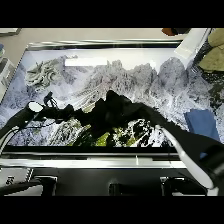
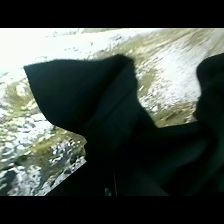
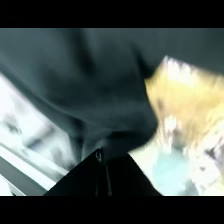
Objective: Fold the clothes and pants, and hang the long-sleeved shirts on hangers.
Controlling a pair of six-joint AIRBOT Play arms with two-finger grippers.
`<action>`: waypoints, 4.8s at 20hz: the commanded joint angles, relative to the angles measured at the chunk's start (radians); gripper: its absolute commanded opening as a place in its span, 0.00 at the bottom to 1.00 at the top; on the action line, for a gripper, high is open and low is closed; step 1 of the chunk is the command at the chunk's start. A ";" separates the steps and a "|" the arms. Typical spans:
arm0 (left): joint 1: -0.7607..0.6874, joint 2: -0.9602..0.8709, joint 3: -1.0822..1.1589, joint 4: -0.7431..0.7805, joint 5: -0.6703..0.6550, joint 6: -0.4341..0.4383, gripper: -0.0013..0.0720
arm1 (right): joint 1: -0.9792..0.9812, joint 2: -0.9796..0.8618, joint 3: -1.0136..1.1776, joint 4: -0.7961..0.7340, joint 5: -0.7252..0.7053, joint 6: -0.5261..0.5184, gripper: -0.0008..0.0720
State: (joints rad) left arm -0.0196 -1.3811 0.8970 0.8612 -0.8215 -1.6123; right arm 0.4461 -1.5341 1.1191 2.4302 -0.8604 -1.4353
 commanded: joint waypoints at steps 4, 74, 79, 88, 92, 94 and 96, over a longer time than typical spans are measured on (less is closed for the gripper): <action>0.199 0.282 0.103 0.142 -0.167 0.018 0.04 | -0.369 0.401 0.211 -0.084 0.010 -0.079 0.05; 0.654 0.531 -0.242 0.156 -0.506 0.002 0.67 | -0.244 -0.090 -0.121 -0.003 -0.075 -0.225 0.09; 0.654 0.531 -0.306 0.198 -0.476 -0.003 0.67 | -0.245 -0.007 -0.089 -0.177 -0.097 -0.130 0.05; 0.653 0.530 -0.503 0.188 -0.417 0.008 0.67 | -0.245 0.175 -0.077 -0.590 -0.163 0.136 0.05; 0.654 0.533 -0.499 0.257 -0.420 -0.014 0.67 | -0.245 0.196 -0.077 -0.592 -0.213 0.142 0.05; 0.654 0.534 -0.494 0.335 -0.420 -0.081 0.67 | -0.245 0.215 -0.077 -0.604 -0.215 0.156 0.05; 0.654 0.530 -0.494 0.353 -0.414 -0.083 0.67 | -0.245 0.222 -0.077 -0.605 -0.217 0.162 0.05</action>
State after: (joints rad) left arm 0.6338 -0.8490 0.4034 1.1526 -1.2388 -1.6592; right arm 0.2008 -1.3281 1.0412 1.8412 -1.0634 -1.2919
